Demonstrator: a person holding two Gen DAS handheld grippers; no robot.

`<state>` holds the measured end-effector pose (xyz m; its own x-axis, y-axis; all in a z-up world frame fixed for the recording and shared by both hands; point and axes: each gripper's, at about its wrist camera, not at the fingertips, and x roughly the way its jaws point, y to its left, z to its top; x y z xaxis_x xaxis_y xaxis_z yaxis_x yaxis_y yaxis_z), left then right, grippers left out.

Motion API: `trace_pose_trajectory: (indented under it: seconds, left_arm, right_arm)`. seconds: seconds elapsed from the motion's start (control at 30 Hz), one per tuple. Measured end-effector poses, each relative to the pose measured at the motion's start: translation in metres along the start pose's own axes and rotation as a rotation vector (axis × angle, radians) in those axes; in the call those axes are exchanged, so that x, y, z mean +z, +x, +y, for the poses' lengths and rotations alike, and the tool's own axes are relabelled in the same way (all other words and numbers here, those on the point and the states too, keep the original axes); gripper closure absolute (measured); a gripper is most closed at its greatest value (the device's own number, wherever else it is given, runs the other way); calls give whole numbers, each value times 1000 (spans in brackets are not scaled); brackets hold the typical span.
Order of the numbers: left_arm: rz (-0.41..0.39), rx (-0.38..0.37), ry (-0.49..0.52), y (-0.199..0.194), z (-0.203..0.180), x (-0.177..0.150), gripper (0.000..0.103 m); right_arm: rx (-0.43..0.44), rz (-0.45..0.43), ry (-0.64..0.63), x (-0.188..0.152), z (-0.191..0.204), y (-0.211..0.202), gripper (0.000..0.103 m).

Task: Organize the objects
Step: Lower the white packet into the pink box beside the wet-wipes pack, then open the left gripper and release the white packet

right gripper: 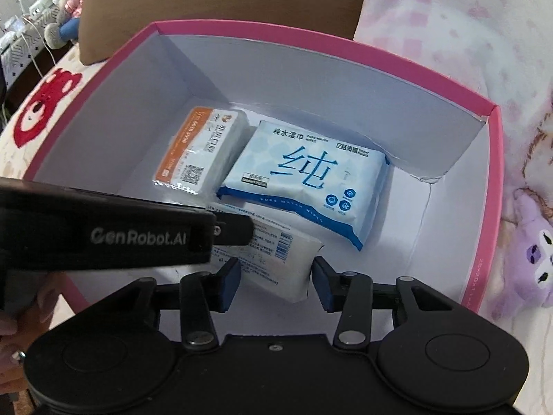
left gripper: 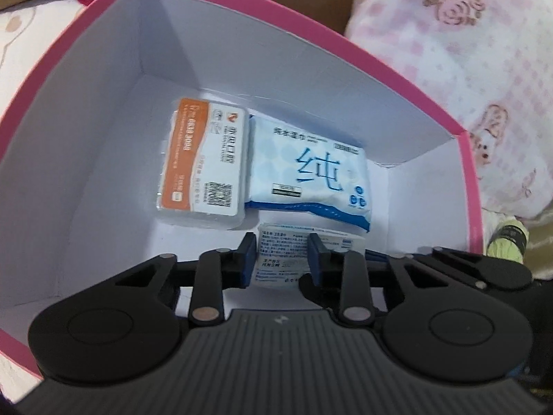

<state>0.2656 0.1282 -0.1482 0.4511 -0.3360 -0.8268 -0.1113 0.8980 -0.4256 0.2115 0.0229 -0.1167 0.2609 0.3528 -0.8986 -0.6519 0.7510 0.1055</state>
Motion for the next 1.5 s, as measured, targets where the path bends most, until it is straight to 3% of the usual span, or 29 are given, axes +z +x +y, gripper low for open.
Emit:
trace_pose_trajectory:
  seconds: [0.13, 0.27, 0.47, 0.53, 0.6, 0.77, 1.07, 1.2, 1.4, 1.5]
  left_arm:
    - [0, 3, 9, -2, -3, -1, 77]
    - [-9, 11, -12, -3, -1, 0, 77]
    - [0, -12, -48, -3, 2, 1, 78]
    - [-19, 27, -31, -4, -1, 2, 78]
    - [-31, 64, -8, -5, -4, 2, 78]
    - [-34, 45, -6, -13, -5, 1, 77]
    - [-26, 8, 48, -56, -19, -4, 74]
    - [-1, -54, 50, -79, -25, -11, 69]
    - [-30, 10, 122, -117, -47, -23, 62]
    - [-47, 31, 141, -136, -54, -29, 51]
  right_arm:
    - [-53, -15, -8, 0, 3, -1, 60]
    - [-40, -43, 29, 0, -2, -4, 65]
    - [-113, -71, 18, 1, 0, -4, 65]
    - [-122, -78, 3, 1, 3, -5, 64]
    - [-107, -87, -9, 2, 3, -8, 62]
    - [-45, -101, -77, -4, 12, -25, 59]
    - [27, -174, -70, -25, 13, -72, 59]
    - [58, -215, -36, -37, 13, -98, 59]
    - [61, -248, -56, -53, 27, -126, 59]
    - [42, -250, -66, -59, 34, -140, 57]
